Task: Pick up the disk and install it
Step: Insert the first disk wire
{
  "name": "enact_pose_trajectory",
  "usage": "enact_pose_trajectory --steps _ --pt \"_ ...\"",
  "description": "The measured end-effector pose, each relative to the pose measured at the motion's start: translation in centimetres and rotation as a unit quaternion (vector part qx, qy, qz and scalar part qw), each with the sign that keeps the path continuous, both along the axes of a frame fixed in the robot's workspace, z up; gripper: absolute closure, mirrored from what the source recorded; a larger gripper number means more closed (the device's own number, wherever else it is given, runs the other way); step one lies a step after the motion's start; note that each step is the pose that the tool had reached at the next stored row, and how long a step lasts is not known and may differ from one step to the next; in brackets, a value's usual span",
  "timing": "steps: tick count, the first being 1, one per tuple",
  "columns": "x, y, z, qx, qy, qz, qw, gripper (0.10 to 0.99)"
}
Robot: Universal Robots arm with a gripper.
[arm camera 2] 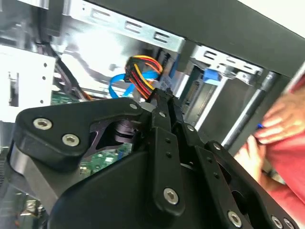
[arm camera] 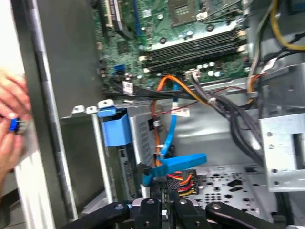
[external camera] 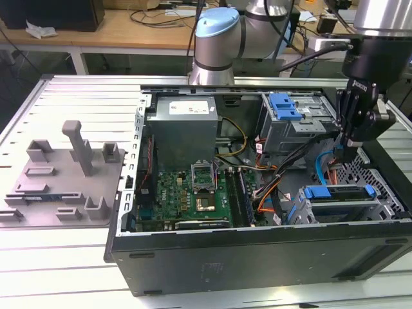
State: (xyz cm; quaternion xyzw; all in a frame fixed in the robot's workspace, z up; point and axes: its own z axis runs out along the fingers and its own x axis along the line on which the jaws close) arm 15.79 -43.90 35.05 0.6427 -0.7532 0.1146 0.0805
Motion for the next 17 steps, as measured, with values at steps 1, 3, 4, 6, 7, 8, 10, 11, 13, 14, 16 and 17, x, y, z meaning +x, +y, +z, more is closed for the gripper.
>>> enact_pose_trajectory --steps 1,3,4,6,7,8,10,11,13,14,16,17 --pt "0.0 -0.15 0.04 0.0118 0.0 0.0 0.9999 0.918" --pt "0.0 -0.4 0.17 0.0289 0.0 0.0 0.9996 0.918" --pt "0.0 -0.54 0.27 0.0346 0.0 0.0 0.9994 0.918" --pt "0.0 -0.99 0.73 0.043 0.0 0.0 0.9991 0.918" --pt "0.0 -1.34 1.0 0.0458 0.0 0.0 0.999 0.918" --pt "0.0 -1.74 1.18 0.0472 0.0 0.0 0.9989 0.918" --pt "0.01 -2.26 1.24 0.0477 0.0002 0.0 0.9989 0.918" --pt "0.03 -2.57 1.23 0.048 0.0004 0.0 0.9988 0.918" --pt "0.1 -2.92 1.23 0.049 0.0006 0.001 0.9988 0.918" --pt "0.12 -3.03 1.23 0.0495 0.0007 0.001 0.9988 0.918" --pt "0.16 -3.29 1.24 0.0507 0.0009 0.001 0.9987 0.918" --pt "0.18 -3.39 1.23 0.0517 0.001 0.001 0.9987 0.918"
